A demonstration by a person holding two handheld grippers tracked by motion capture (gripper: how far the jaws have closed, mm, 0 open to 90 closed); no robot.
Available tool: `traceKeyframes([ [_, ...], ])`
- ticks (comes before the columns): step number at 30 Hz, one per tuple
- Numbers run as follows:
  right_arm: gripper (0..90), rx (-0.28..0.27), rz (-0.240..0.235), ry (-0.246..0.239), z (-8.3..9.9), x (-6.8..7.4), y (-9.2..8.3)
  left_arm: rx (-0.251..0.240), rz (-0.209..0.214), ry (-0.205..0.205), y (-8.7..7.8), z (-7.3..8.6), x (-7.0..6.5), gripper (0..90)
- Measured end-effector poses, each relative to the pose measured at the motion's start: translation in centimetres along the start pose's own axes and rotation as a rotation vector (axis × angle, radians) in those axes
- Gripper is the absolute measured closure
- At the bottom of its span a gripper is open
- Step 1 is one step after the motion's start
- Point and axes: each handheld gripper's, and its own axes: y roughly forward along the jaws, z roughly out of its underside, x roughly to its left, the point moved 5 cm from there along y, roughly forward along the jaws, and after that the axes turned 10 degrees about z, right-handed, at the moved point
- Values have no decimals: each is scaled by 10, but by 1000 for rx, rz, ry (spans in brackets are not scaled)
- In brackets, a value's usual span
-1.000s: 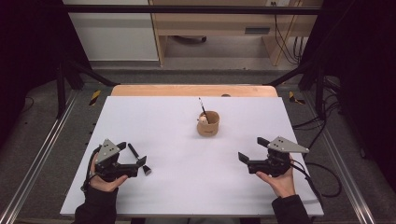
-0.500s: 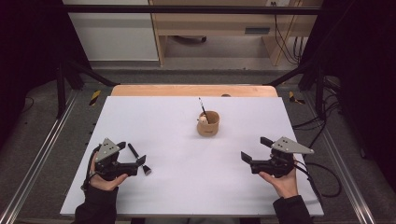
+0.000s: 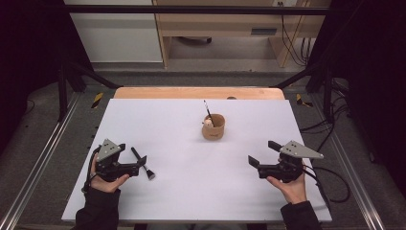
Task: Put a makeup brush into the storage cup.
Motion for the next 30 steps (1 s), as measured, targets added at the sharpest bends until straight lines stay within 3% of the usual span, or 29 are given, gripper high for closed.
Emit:
traceKeyframes([
  [30,64,-2,4,-4,1,-1,-1,131,-50,-61,26,27,15,95],
])
